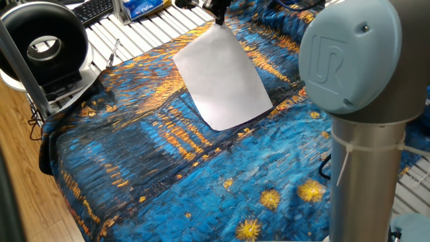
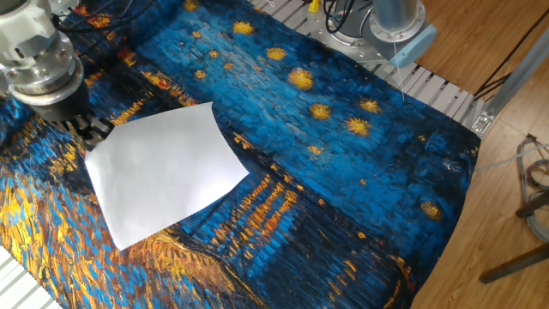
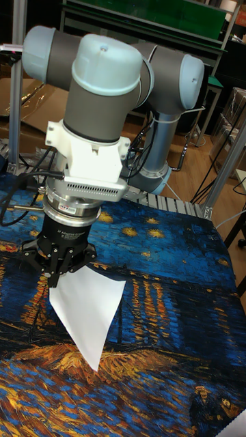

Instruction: Flip over and spread out the paper that is laid flat on the table

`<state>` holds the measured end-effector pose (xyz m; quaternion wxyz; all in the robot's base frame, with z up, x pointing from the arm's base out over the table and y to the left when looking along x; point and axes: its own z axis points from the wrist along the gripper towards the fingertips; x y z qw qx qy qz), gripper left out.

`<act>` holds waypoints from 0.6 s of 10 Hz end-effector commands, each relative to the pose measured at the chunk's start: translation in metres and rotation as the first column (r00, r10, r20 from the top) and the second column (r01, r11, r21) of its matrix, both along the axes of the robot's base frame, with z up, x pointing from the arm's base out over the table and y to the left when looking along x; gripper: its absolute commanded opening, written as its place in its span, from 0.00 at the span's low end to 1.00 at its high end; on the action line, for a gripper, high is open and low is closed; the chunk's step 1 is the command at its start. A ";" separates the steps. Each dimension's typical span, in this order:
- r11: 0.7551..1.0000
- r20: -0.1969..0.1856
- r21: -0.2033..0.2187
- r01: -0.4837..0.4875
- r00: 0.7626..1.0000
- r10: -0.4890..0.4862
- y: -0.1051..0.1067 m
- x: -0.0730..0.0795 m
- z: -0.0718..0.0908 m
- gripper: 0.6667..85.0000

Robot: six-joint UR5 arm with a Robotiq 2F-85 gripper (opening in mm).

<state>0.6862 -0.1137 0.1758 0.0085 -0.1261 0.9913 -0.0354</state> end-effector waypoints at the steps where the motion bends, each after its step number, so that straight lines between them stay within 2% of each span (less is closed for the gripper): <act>1: 0.999 0.015 0.025 -0.021 1.000 0.021 0.006 0.005 0.000 0.00; 3: 0.997 0.031 0.056 -0.044 0.999 0.042 0.015 0.009 0.000 0.00; 4: 0.997 0.075 0.053 -0.064 0.995 0.060 0.015 0.021 0.001 0.00; 5: 0.995 0.136 0.059 -0.076 0.988 0.067 0.018 0.036 0.003 0.00; 6: 0.996 0.182 0.045 -0.083 0.981 0.074 0.016 0.049 0.005 0.00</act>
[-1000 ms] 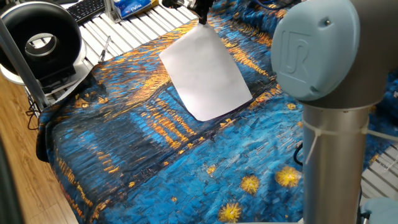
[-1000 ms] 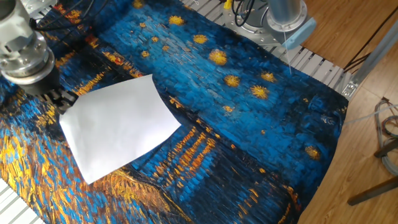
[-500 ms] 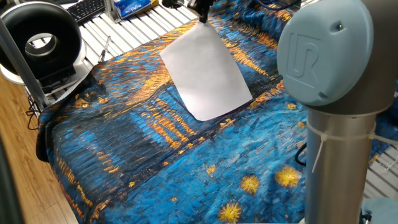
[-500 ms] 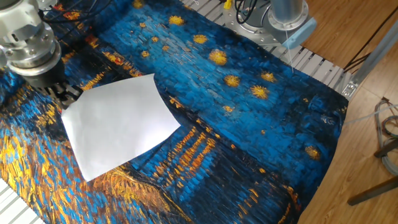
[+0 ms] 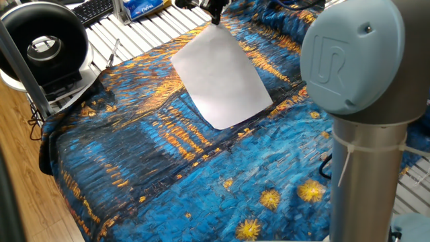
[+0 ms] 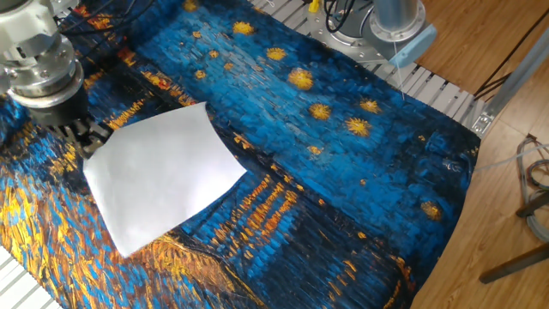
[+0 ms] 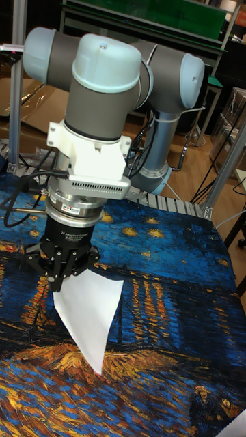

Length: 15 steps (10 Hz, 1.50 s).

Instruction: Flip over and spread out the paper that is laid flat on the table

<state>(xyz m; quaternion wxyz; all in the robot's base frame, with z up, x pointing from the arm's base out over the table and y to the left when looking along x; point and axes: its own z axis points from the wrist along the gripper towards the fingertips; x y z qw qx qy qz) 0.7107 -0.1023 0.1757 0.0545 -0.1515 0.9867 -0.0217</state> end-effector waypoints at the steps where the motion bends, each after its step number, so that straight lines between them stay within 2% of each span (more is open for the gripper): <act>1: 0.999 0.117 0.043 -0.026 0.993 0.020 0.012 0.030 0.006 0.00; 2: 0.999 0.120 0.028 -0.026 0.993 0.022 0.008 0.030 0.006 0.00; 3: 0.998 0.128 0.065 -0.025 0.992 0.016 0.017 0.032 0.007 0.00; 4: 0.997 0.132 0.071 -0.031 0.991 0.021 0.019 0.033 0.007 0.00; 6: 0.999 0.067 0.047 -0.026 0.997 0.022 0.012 0.017 0.004 0.00; 7: 0.999 0.009 0.051 -0.016 1.000 0.016 0.014 0.001 0.038 0.00; 8: 0.999 -0.028 0.044 -0.010 1.000 0.012 0.011 -0.009 0.069 0.00; 10: 1.000 -0.081 0.025 -0.015 0.997 0.017 0.001 -0.023 0.125 0.00; 11: 1.000 -0.093 0.021 -0.001 0.996 0.003 0.005 -0.030 0.148 0.00; 12: 1.000 -0.089 0.006 0.016 0.996 -0.016 0.009 -0.035 0.156 0.00; 15: 1.000 -0.092 0.001 0.024 0.995 -0.024 0.019 -0.036 0.157 0.00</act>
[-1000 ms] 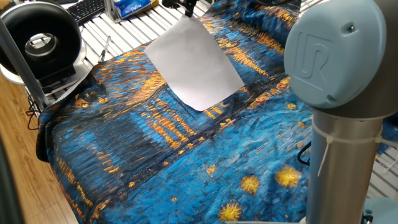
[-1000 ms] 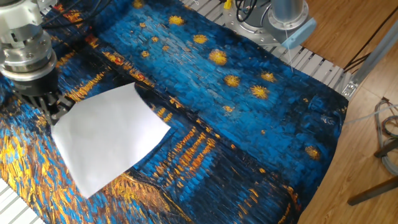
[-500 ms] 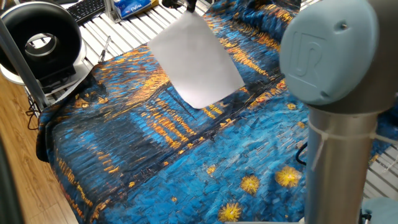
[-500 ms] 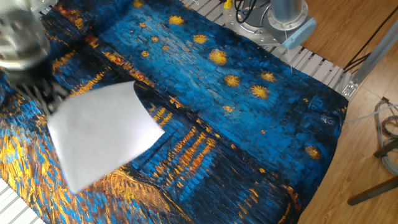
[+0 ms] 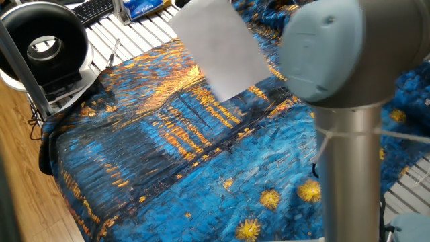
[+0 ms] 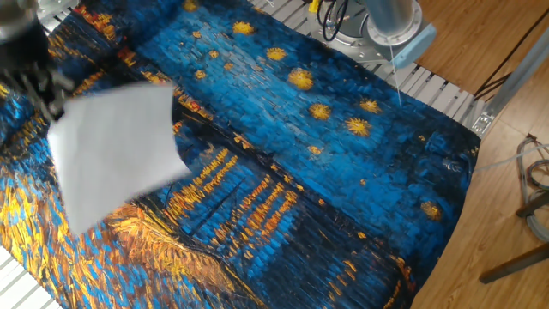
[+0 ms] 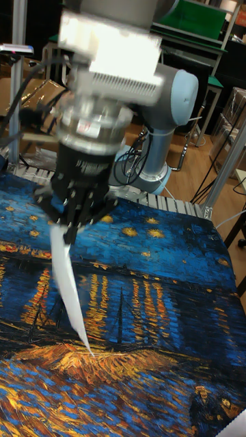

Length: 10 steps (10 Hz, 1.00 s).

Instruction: Flip over and spread out the paper that is laid flat on the table

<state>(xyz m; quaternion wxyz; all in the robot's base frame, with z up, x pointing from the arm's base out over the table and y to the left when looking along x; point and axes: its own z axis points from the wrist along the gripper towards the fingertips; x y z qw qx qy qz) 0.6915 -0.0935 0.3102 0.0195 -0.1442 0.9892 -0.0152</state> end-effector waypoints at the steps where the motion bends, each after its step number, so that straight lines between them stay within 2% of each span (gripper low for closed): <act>1: 1.000 -0.020 0.004 0.006 1.000 -0.006 0.011 -0.017 0.022 0.00; 4: 1.000 -0.021 -0.001 0.012 1.000 -0.012 0.018 -0.013 0.019 0.00; 10: 1.000 -0.034 -0.004 0.018 0.999 -0.018 0.018 -0.018 0.017 0.00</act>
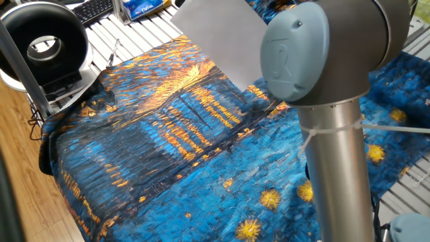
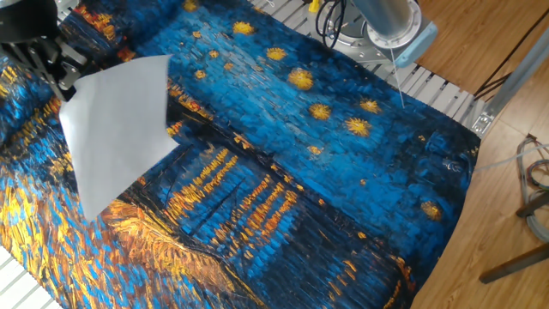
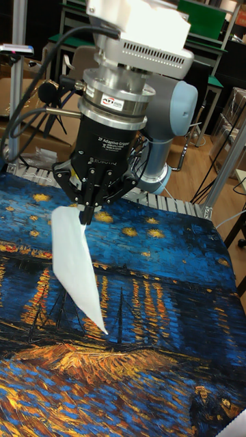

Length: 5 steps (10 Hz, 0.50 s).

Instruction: Flip over and spread out the paper that is laid flat on the table

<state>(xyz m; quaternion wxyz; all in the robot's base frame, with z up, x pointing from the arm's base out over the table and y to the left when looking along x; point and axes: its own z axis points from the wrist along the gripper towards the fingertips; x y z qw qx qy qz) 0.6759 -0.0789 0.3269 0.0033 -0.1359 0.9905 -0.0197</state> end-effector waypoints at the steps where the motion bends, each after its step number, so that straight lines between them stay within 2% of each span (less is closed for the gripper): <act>1: 1.000 -0.007 0.011 0.008 1.000 -0.008 0.003 -0.005 0.000 0.00; 5: 1.000 0.012 0.011 0.016 1.000 -0.016 0.000 -0.015 -0.008 0.00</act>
